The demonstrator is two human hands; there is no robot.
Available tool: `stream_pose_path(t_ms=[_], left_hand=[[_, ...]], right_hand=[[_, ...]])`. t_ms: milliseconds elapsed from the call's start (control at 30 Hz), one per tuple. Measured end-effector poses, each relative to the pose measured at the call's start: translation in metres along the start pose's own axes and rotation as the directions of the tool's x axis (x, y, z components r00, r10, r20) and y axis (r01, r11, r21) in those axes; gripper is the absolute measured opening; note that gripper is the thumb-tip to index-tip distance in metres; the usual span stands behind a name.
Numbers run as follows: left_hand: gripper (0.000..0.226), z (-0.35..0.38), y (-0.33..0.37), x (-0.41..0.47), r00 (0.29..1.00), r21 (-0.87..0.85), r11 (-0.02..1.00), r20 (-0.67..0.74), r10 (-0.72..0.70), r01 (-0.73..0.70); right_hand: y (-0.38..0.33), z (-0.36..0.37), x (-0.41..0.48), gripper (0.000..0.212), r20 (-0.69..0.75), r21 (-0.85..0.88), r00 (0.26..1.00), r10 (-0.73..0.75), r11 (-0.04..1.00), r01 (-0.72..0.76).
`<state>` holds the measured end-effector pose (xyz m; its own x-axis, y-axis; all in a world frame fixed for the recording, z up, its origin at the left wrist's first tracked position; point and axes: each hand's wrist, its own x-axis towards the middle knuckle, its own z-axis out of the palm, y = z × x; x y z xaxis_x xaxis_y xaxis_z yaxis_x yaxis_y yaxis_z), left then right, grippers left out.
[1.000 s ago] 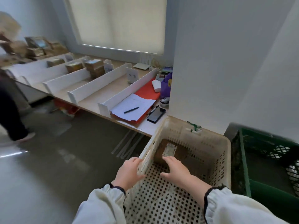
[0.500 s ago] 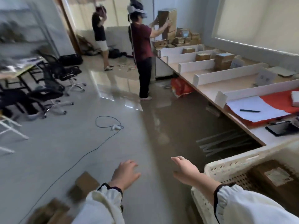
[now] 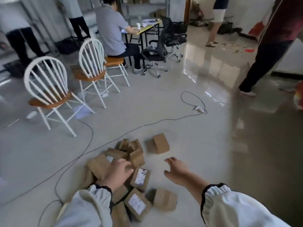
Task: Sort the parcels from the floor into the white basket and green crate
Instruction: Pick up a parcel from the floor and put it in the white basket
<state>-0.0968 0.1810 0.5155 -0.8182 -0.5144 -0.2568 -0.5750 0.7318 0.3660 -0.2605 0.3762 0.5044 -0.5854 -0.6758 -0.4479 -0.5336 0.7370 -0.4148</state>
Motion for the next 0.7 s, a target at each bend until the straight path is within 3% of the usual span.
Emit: stream_pose_path(t_ms=[267,533,700], left_hand=[[0.04,0.063,-0.127,-0.002,0.967,-0.086,0.964,0.044,-0.25,0.253],[0.013,0.195,-0.201,0.062,0.948,-0.138,0.938,0.055,-0.313,0.318],[0.032,0.313,-0.25,0.105,0.943,-0.17,0.929,0.105,-0.315,0.329]], right_hand=[[-0.048,0.088,0.089,0.057,0.237,-0.15,0.97,-0.06,0.984,0.097],[-0.039,0.206,0.208,0.046,0.32,-0.311,0.936,-0.145,0.917,0.248],[-0.011,0.32,0.275,0.045,0.344,-0.333,0.922,-0.177,0.895,0.296]])
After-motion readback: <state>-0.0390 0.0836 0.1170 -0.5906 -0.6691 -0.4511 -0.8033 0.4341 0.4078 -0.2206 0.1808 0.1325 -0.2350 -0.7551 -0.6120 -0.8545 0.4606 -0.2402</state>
